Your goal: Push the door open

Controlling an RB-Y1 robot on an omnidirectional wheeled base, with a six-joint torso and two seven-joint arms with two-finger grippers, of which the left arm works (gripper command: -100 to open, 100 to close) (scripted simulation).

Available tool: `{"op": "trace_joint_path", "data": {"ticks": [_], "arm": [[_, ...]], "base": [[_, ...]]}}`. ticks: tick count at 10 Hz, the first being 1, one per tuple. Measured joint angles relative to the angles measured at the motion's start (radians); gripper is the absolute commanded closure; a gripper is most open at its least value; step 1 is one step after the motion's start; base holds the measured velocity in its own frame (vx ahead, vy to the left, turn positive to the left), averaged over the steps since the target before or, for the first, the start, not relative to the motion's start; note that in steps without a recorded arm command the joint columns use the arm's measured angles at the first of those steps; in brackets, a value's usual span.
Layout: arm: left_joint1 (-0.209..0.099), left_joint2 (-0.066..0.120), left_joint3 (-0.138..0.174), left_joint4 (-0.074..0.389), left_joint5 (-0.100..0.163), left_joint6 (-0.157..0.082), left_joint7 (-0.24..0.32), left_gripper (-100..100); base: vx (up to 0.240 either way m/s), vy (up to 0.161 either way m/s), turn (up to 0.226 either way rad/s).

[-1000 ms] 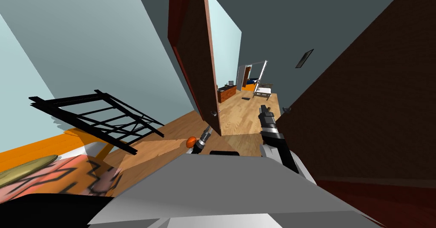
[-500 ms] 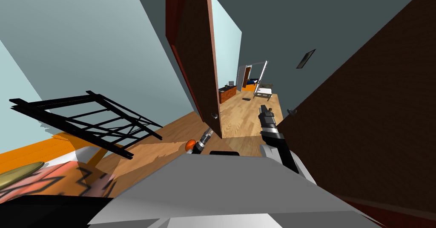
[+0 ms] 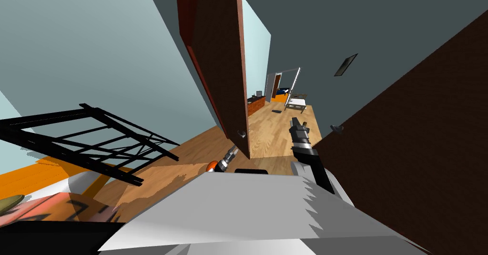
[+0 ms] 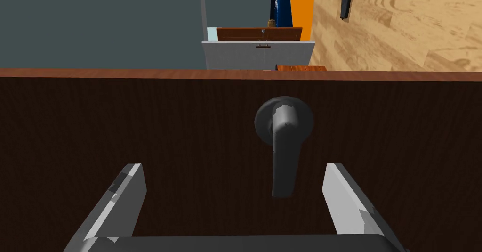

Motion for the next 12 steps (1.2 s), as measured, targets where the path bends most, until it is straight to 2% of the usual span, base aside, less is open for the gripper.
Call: {"op": "trace_joint_path", "data": {"ticks": [6,8,10,12], "arm": [[-0.019,0.026,-0.037,0.096,-0.013,-0.034,0.029,-100],[-0.025,0.034,-0.041,0.111,-0.014,-0.041,0.037,-100],[-0.034,0.017,-0.038,0.121,-0.011,-0.03,0.029,-100],[-0.053,-0.007,-0.033,0.144,-0.009,-0.019,0.019,-100]], "base": [[0.122,0.094,-0.014],[0.075,-0.002,-0.041],[0.157,-0.082,-0.071],[0.176,-0.122,-0.076]]}}
